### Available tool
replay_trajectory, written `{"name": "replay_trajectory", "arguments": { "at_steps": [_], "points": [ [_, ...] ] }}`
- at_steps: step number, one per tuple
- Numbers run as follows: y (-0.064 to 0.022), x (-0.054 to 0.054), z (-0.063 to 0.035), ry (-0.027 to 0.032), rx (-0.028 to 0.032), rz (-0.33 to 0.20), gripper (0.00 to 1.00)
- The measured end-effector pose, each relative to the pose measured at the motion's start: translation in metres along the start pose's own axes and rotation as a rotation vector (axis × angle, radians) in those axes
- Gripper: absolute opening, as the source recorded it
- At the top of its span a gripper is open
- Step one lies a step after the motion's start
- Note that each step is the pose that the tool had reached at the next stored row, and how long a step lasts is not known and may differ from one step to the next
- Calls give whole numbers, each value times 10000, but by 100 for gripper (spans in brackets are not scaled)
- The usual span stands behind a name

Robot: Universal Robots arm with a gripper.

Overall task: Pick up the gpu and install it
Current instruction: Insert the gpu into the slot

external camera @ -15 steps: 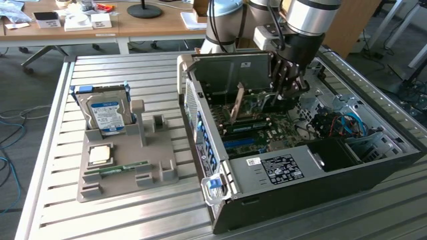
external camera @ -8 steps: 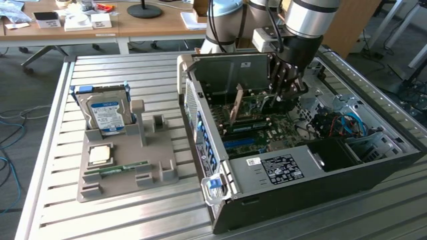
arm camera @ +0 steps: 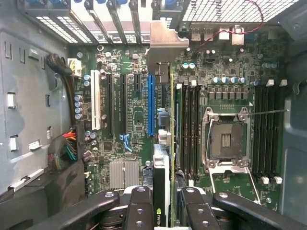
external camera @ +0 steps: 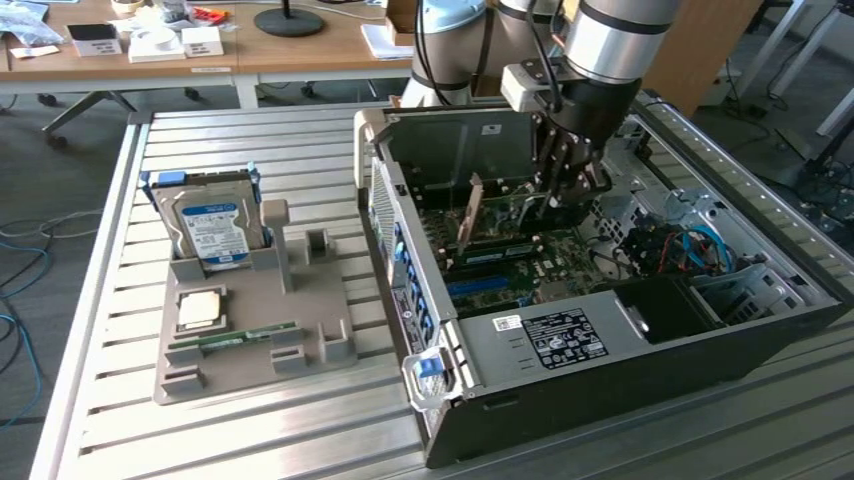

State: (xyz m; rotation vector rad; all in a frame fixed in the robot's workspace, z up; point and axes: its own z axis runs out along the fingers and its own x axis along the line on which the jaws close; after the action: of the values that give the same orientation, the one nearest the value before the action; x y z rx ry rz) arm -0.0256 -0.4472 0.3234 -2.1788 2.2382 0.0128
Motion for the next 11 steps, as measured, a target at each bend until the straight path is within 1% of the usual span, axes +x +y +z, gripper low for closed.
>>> {"name": "replay_trajectory", "arguments": {
  "at_steps": [11],
  "points": [
    [56,3,94,-1,0,2,27]
  ]
}}
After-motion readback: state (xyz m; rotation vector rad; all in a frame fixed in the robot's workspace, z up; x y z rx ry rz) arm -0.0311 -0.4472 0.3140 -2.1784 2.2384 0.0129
